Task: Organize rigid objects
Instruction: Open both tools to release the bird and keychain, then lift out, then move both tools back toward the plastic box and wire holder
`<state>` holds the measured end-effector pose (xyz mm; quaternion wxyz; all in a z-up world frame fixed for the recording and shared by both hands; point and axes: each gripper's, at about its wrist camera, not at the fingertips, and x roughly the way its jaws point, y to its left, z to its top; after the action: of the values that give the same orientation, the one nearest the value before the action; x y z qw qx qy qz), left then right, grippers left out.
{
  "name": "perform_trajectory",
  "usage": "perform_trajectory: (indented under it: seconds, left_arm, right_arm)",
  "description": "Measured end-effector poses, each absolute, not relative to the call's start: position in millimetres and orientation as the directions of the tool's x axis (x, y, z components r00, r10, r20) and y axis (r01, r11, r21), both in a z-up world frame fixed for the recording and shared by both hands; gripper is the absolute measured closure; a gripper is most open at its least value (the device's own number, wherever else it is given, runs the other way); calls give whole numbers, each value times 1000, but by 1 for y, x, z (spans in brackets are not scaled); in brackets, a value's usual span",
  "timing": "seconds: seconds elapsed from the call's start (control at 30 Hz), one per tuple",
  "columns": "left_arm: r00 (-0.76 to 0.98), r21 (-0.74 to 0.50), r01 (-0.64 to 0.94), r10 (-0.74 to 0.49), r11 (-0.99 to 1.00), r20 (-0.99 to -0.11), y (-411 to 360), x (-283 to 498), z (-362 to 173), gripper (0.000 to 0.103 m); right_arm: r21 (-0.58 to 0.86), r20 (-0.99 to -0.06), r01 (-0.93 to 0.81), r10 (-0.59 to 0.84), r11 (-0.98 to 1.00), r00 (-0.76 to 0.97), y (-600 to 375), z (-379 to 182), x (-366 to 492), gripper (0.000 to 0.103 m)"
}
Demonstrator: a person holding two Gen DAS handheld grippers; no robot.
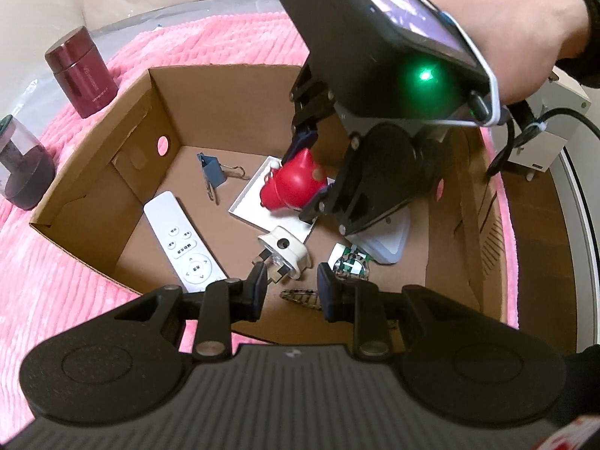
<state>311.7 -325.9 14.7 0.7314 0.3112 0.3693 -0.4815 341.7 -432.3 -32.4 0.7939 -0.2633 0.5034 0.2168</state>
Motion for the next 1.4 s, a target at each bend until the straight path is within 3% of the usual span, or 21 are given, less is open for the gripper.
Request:
perform_trajectory:
  seconds: [0.57,1.1,1.33,1.4]
  left_arm:
    - [287,85,918,-503,387,-815,-312,308,28,79]
    - [430,16,828,-617,560,-659,-253,256,83,76]
    - [560,10,733,-595,680,-577,-193,218,103,69]
    - [601,13,695,-571,719,-559,-174,208,106,62]
  right_arm:
    - [-181,-904,-579,98,795,416,-436,-18,336,61]
    - [-135,-725,-410,193,902,661,-424,87,257,60]
    - [-41,-617,-318,226,947,754,-413,113,209,45]
    - [-2,-584,-287,232,958,778,-408,116,195,40]
